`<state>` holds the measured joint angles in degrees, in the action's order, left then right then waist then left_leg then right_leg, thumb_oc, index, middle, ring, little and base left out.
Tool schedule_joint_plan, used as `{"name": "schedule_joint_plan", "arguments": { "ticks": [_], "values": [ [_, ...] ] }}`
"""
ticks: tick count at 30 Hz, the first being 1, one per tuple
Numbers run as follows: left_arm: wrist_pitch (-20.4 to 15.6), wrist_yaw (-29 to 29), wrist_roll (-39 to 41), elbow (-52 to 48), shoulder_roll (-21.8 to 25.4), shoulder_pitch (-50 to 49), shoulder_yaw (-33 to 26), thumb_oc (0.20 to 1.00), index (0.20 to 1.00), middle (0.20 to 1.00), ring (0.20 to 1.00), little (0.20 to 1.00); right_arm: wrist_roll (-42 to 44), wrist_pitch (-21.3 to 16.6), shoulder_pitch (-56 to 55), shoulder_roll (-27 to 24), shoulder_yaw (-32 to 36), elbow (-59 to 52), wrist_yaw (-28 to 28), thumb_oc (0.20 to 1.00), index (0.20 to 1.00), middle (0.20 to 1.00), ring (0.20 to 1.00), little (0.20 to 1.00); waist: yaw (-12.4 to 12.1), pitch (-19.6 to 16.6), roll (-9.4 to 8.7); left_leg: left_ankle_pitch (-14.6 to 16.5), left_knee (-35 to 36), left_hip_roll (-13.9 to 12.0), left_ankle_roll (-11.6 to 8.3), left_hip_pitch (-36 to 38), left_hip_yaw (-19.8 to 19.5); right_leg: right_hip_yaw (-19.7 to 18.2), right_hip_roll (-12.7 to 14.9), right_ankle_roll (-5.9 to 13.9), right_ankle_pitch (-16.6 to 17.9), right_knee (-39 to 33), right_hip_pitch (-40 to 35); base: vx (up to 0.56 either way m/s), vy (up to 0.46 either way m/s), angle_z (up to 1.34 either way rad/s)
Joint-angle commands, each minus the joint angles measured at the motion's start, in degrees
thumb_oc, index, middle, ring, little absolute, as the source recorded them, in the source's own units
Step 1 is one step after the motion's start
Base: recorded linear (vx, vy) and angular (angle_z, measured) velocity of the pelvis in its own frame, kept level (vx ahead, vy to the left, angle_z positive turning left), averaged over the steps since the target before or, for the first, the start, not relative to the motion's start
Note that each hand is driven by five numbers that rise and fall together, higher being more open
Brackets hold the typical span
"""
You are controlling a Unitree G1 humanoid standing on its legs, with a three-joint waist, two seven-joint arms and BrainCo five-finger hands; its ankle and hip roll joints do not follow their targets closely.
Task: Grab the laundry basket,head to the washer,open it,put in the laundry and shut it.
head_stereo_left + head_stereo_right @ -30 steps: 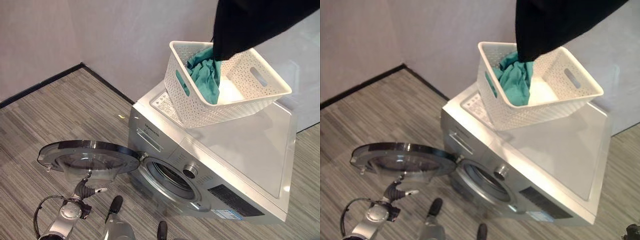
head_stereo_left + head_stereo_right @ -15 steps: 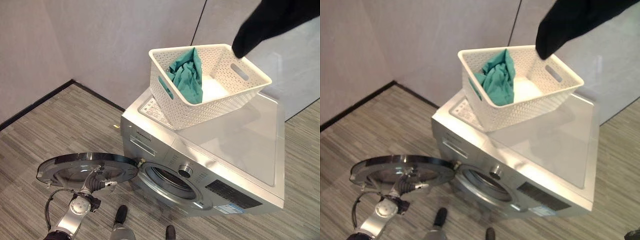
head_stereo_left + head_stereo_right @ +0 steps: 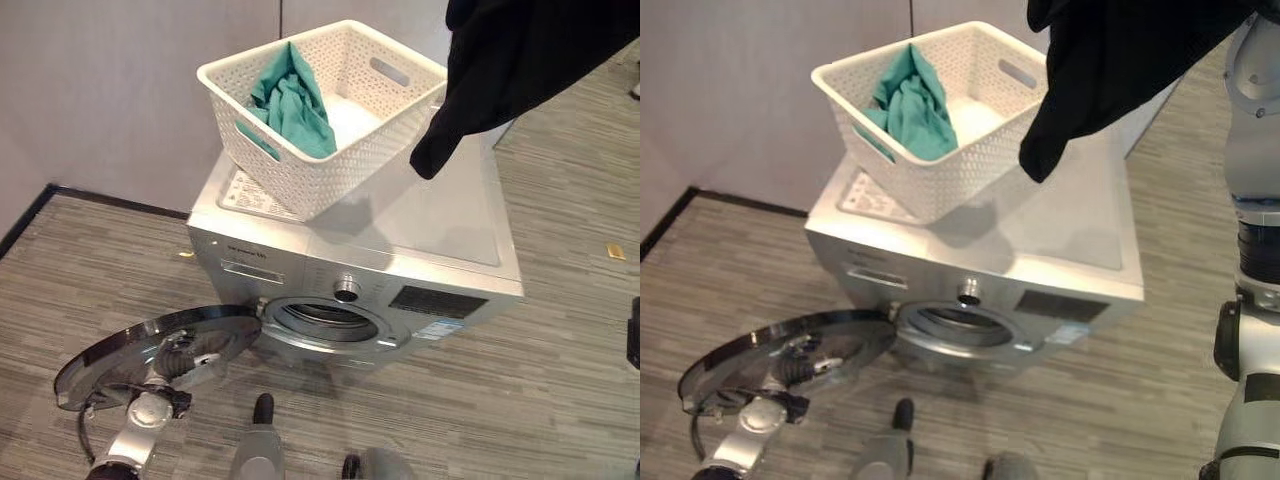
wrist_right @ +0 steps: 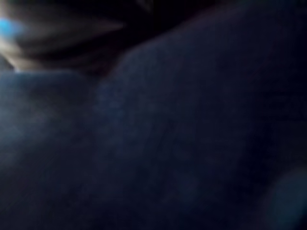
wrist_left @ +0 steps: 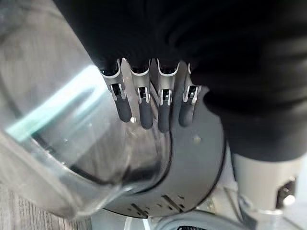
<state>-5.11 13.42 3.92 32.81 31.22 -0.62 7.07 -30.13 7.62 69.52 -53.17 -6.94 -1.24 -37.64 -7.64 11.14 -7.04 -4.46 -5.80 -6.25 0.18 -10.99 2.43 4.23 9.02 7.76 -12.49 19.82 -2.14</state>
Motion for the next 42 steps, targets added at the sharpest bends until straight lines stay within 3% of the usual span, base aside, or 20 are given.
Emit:
{"name": "schedule_joint_plan", "arguments": {
  "ticks": [1, 5, 6, 8, 9, 12, 14, 15, 17, 19, 20, 22, 28, 35, 42],
  "values": [
    [-2.7, 2.3, 0.2, -0.3, 1.3, 0.1, 0.7, 1.0, 1.0, 1.0, 1.0, 1.0, -0.2, 0.6, 5.4, -2.7, 0.9, 1.3, -1.4, 0.2, 0.2, 0.2, 0.2, 0.2, -1.4, -6.5, -2.93, 7.9, 0.9, 4.0, 1.61, 1.5, -3.8, -3.1, 1.9, 0.0, 8.5, -11.2, -2.9, -0.15, -0.138, -0.72],
    [-2.8, 3.2, 2.1, 0.7, -0.3, 0.2, 0.0, 1.0, 1.0, 1.0, 1.0, 1.0, 3.7, -1.2, 9.4, -3.3, -3.2, 3.9, -1.6, 0.2, 0.2, 0.2, 0.2, 0.2, -1.9, -7.0, -3.47, 6.3, 0.9, 1.1, -0.4, 1.2, -2.4, -3.6, 0.2, -1.06, 6.2, -20.0, -5.7, -0.16, -0.252, -0.53],
    [-2.6, 3.0, 2.7, 0.7, -1.8, 1.3, 0.8, 1.0, 1.0, 1.0, 1.0, 1.0, 3.8, -1.9, 7.7, -3.3, -2.6, 3.0, -2.0, 0.2, 0.2, 0.2, 0.2, 0.2, -1.6, -5.8, -3.37, 3.6, 0.9, -0.2, -1.79, -0.6, -3.3, -4.2, -2.1, -2.63, 4.3, -21.8, -6.4, -0.26, -0.313, -0.17],
    [-2.4, 3.0, 2.7, 0.6, -2.4, 2.4, 1.5, 1.0, 1.0, 1.0, 1.0, 1.0, 3.4, -2.5, 4.8, -3.7, -0.7, 0.4, -1.5, 0.2, 0.2, 0.2, 0.2, 0.2, -0.9, -5.1, -2.94, 1.9, 1.3, -0.8, -2.71, -1.7, -4.7, -3.5, -3.7, -3.59, 4.1, -22.5, -6.4, -0.23, -0.248, 0.27],
    [-2.6, 2.6, 2.6, -0.9, -4.0, 3.8, 2.3, 1.0, 1.0, 1.0, 1.0, 1.0, 3.4, -4.6, -0.3, -2.5, 1.0, -3.0, -0.7, 0.2, 0.2, 0.2, 0.2, 0.2, -0.2, -3.8, -1.99, -0.1, 2.2, -1.0, -3.27, -3.0, -5.3, -3.0, -5.5, -4.35, 3.9, -23.5, -6.5, -0.15, -0.182, 0.48],
    [-2.9, 2.2, 2.7, -3.3, -5.0, 5.2, 3.7, 1.0, 1.0, 1.0, 1.0, 1.0, 3.3, -5.8, -7.2, -1.0, 3.9, -6.8, 1.0, 0.2, 0.2, 0.2, 0.2, 0.2, 1.0, -3.1, -1.31, -1.4, 3.3, -1.5, -4.43, -4.4, -5.8, -1.2, -6.8, -5.35, 3.5, -24.1, -6.8, -0.15, -0.17, 0.57],
    [-3.2, 1.9, 2.2, -7.7, -5.6, 6.2, 4.9, 1.0, 1.0, 1.0, 1.0, 1.0, 3.5, -7.7, -16.4, 2.4, 6.4, -12.0, 3.7, 0.2, 0.2, 0.2, 0.2, 0.2, 2.3, -1.8, -0.64, -2.2, 2.1, -1.8, -5.4, -6.0, -6.2, 0.7, -7.8, -6.53, 2.9, -23.1, -6.7, -0.22, -0.155, 0.74],
    [-4.0, 1.8, 1.2, -12.9, -5.5, 6.5, 5.3, 1.0, 1.0, 1.0, 1.0, 1.0, 4.3, -9.9, -22.1, 7.0, 5.4, -15.6, 6.7, 0.2, 0.2, 0.2, 0.2, 0.2, 2.6, -0.4, -0.55, -0.2, -0.7, -1.3, -5.55, -5.8, -8.0, 0.7, -7.7, -7.16, 2.8, -21.5, -5.9, -0.18, -0.093, 0.88],
    [-4.1, 1.5, 0.5, -15.6, -5.3, 5.9, 5.4, 1.0, 1.0, 1.0, 1.0, 1.0, 4.5, -11.1, -25.1, 9.6, 5.3, -17.5, 8.4, 0.2, 0.2, 0.2, 0.2, 0.2, 2.7, -0.5, -0.43, 0.5, -1.4, -0.8, -5.33, -5.6, -9.6, 0.8, -7.8, -7.16, 2.9, -21.0, -5.6, -0.1, -0.048, 0.6],
    [-4.3, 1.1, -0.8, -20.1, -5.0, 5.8, 6.0, 1.0, 1.0, 1.0, 1.0, 1.0, 4.6, -12.2, -31.2, 13.8, 5.3, -19.6, 10.5, 0.2, 0.2, 0.2, 0.2, 0.2, 3.4, -0.4, 0.45, 0.0, -1.3, -1.0, -5.48, -5.4, -10.4, 1.8, -8.1, -7.81, 2.1, -20.0, -5.6, -0.03, -0.025, 0.48],
    [-4.5, 0.7, -2.7, -23.9, -4.9, 5.5, 6.1, 1.0, 1.0, 1.0, 1.0, 1.0, 4.2, -13.5, -36.5, 18.2, 3.9, -22.1, 12.0, 0.2, 0.2, 0.2, 0.2, 0.2, 3.7, -0.3, 1.33, -0.9, -0.3, -1.3, -5.41, -5.1, -10.7, 2.4, -8.6, -8.12, 1.1, -18.8, -5.6, -0.02, -0.008, 0.51],
    [-4.5, 0.4, -4.0, -26.1, -4.5, 4.6, 6.0, 1.0, 1.0, 1.0, 1.0, 1.0, 3.8, -14.3, -41.8, 20.8, 3.7, -24.7, 13.6, 0.2, 0.2, 0.2, 0.2, 0.2, 4.1, -0.7, 1.73, -1.7, 0.4, -1.4, -5.5, -4.8, -10.9, 2.6, -8.8, -8.39, 0.5, -18.1, -5.8, 0.0, 0.0, 0.29],
    [-4.5, 0.5, -3.3, -28.4, -4.7, 2.6, 5.2, 1.0, 1.0, 1.0, 1.0, 1.0, 1.9, -15.6, -50.8, 22.5, 3.7, -30.1, 15.5, 0.2, 0.2, 0.2, 0.2, 0.2, 5.0, -1.6, 2.36, -2.0, 0.9, -1.2, -5.57, -4.1, -10.9, 2.4, -8.7, -8.03, 0.7, -18.0, -6.3, 0.0, 0.002, 0.01],
    [-4.1, -0.9, -2.1, -28.0, -4.5, 0.8, 3.7, 1.0, 1.0, 1.0, 1.0, 1.0, 7.7, -17.3, -56.1, 23.5, 1.2, -32.5, 19.5, 0.2, 0.2, 0.2, 0.2, 0.2, 6.2, -2.7, 3.37, -2.5, 3.3, -2.5, -5.73, -2.0, -9.1, 1.0, -8.3, -7.3, 1.7, -19.7, -6.8, 0.01, 0.019, -0.12],
    [-3.5, -6.6, 4.2, -31.0, -5.1, 0.7, 8.2, 1.0, 1.0, 1.0, 1.0, 1.0, 11.5, -17.5, -59.6, 24.1, -2.4, -32.4, 22.5, 0.2, 0.2, 0.2, 0.2, 0.2, 7.3, -2.8, 4.22, -2.2, 2.5, -3.0, -5.97, -2.1, -8.6, 0.4, -8.2, -7.23, 1.7, -20.2, -7.4, 0.0, 0.002, -0.01]
  ]
}}
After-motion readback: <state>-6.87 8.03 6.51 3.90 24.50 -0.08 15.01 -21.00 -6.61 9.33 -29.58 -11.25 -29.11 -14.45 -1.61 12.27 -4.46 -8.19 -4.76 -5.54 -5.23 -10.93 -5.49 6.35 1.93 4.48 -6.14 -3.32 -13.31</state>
